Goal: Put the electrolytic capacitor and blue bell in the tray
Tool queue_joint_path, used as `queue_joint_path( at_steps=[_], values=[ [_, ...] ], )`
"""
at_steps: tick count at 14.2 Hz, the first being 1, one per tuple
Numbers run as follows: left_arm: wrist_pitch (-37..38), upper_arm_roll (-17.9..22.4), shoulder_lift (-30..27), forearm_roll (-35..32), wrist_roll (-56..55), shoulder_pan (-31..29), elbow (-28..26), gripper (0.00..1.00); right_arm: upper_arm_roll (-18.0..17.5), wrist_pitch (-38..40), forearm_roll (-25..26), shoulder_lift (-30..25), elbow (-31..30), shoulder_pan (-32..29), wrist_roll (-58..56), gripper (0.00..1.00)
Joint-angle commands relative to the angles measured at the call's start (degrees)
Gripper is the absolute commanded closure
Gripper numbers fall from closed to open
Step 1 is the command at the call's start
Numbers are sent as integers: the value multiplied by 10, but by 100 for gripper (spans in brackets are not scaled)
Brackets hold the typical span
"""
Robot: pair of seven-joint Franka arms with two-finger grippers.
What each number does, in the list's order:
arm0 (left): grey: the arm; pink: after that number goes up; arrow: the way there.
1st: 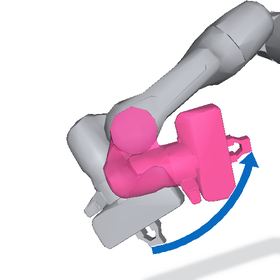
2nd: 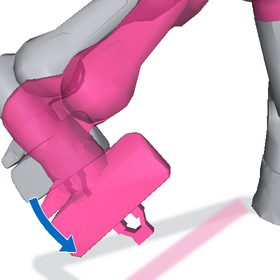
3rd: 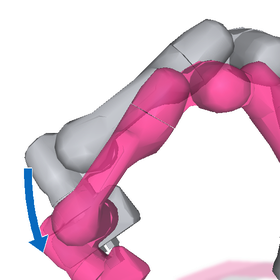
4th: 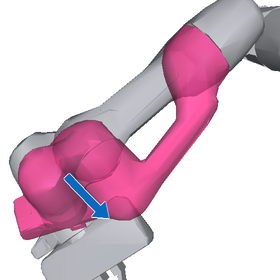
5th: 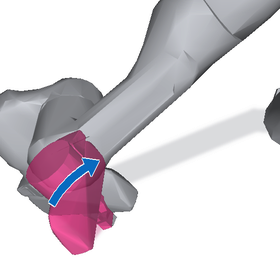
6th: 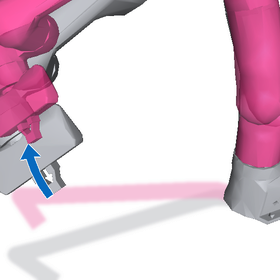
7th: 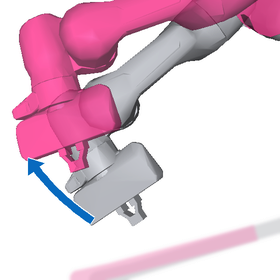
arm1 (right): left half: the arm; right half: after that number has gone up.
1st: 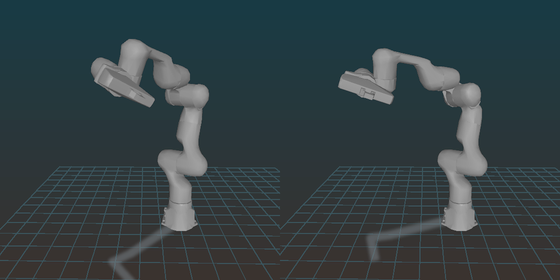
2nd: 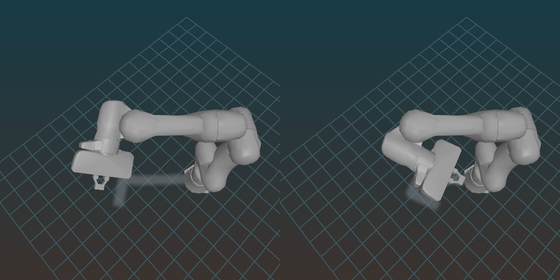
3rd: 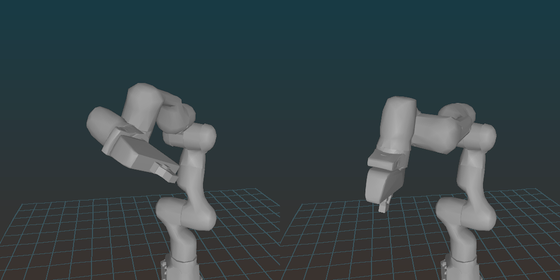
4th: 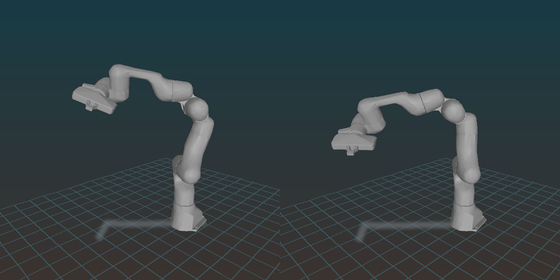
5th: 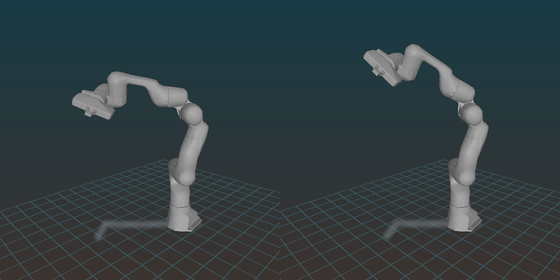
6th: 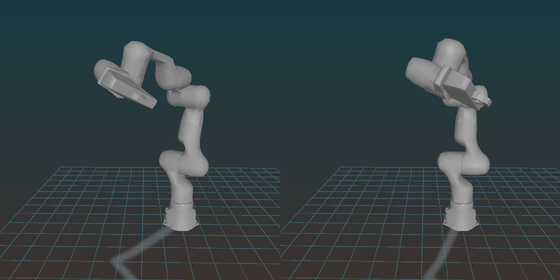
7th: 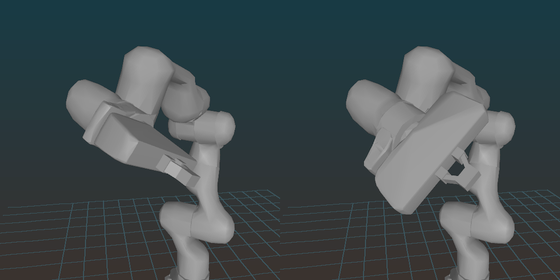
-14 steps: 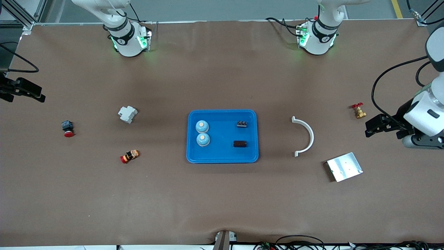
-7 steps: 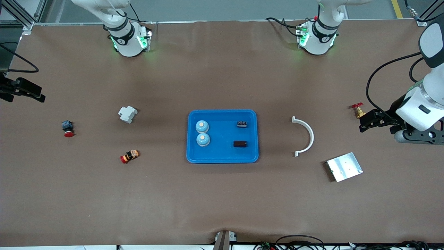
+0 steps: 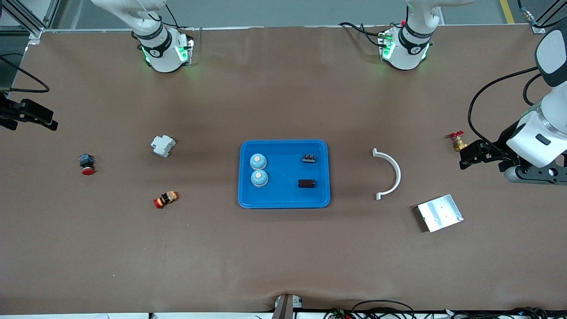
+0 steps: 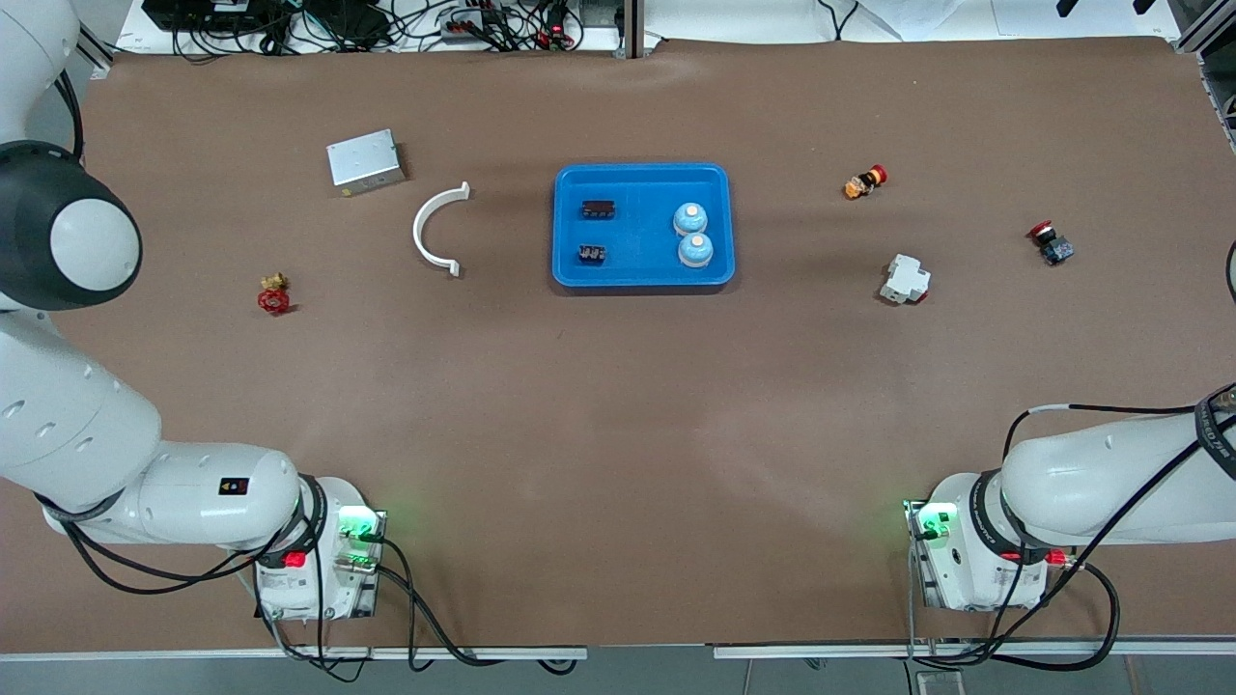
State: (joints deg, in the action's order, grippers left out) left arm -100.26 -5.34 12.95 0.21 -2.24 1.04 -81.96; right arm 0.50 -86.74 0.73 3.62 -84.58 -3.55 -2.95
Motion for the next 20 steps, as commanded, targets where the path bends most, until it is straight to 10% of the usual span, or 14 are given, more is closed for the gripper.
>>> queue_joint_path(
  at_steps=[1, 20],
  values=[
    [-6, 2, -8, 12, -13, 9, -11, 0, -4, 3, -11, -6, -2, -9, 2, 0],
    [-17, -12, -1, -9, -69, 34, -10, 0, -4, 3, -11, -6, -2, -9, 2, 0]
  ],
)
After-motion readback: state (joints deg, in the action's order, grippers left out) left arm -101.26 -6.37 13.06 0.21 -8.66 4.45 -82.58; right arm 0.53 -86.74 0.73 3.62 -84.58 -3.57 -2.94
